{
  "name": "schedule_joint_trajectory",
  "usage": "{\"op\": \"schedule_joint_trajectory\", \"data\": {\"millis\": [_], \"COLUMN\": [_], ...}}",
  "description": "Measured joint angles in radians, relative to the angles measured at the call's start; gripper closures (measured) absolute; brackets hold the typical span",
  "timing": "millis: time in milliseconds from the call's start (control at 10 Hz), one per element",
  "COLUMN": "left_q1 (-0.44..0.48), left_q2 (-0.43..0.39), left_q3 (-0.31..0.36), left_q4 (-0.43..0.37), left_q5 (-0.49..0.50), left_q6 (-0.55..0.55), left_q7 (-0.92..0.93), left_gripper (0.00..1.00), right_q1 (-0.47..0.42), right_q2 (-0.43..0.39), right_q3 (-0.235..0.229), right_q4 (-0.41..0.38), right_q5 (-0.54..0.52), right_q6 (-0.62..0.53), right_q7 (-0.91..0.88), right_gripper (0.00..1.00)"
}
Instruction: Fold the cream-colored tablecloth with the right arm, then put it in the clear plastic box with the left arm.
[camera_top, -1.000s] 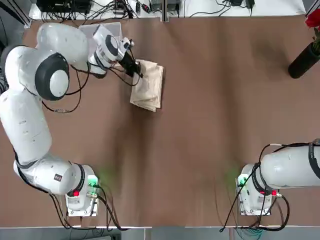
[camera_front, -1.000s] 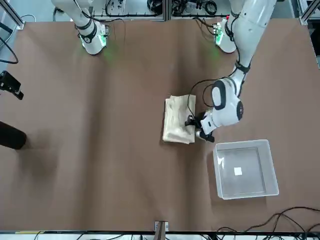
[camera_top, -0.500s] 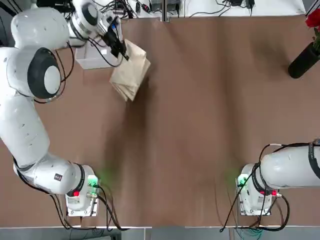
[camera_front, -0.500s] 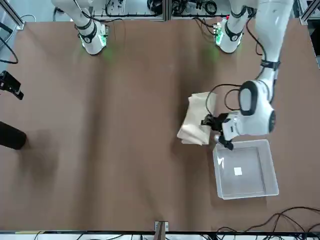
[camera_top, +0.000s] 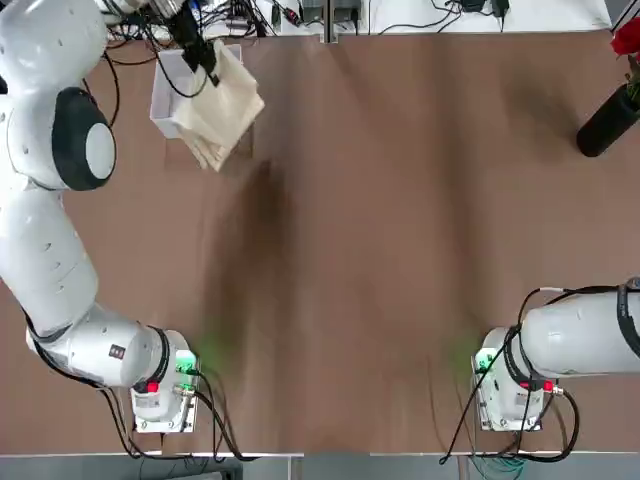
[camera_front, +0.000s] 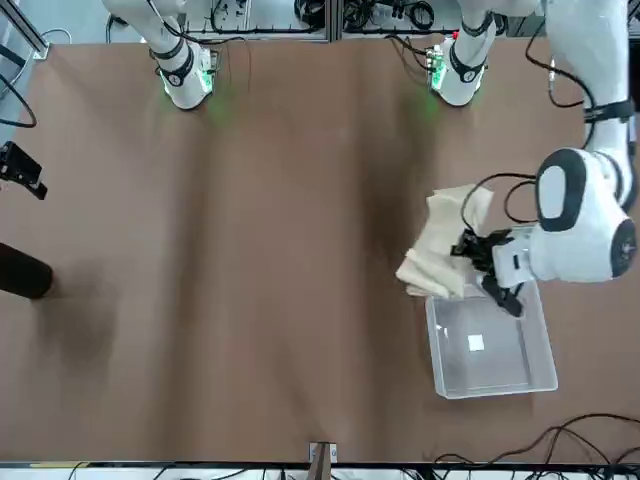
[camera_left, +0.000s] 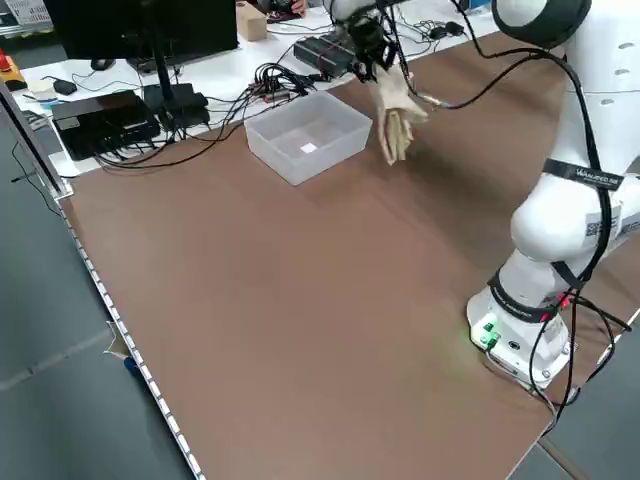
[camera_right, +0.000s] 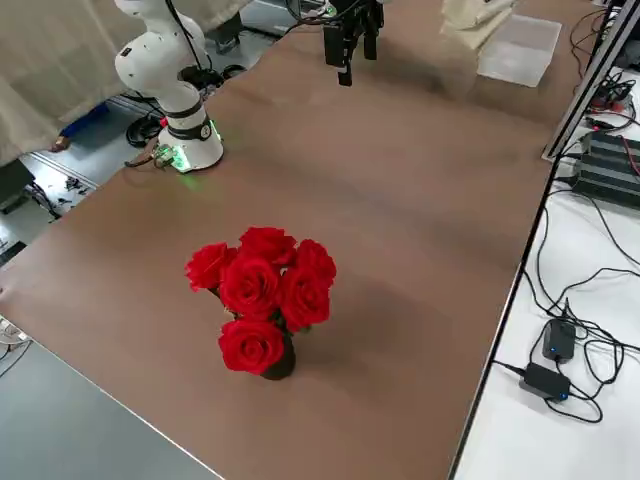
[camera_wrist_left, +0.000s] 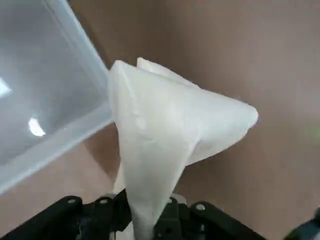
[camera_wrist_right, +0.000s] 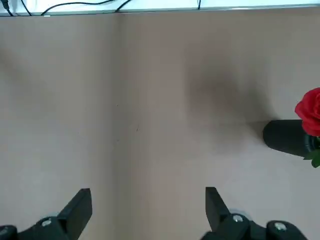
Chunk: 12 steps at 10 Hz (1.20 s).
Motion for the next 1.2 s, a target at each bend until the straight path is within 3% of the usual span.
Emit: {"op": "schedule_joint_trajectory", "data": {"millis": [300,800,1200], "left_q1": [0.017,0.026,0.026], "left_q2": [0.068,0.305,0.39], "left_q3": [0.032,0.097,0.137], "left_q4": [0.145,0.382,0.424], "left_q5": [0.087,0.093,0.096], "left_q6": [-0.039,-0.043,0.116], "left_q7": [0.205,0.433,0.489], "left_gripper": [0.84,0.84,0.84], "right_q1": [0.0,0.0,0.0], "right_q2": [0.0,0.0,0.0], "right_q3": [-0.001,-0.001,-0.001], "right_q4": [0.0,0.0,0.0], "right_q5": [0.0,0.0,0.0], "right_q6": [0.0,0.0,-0.001], "right_q7": [0.0,-0.001,-0.002], "right_gripper": [0.0,0.0,0.0]}}
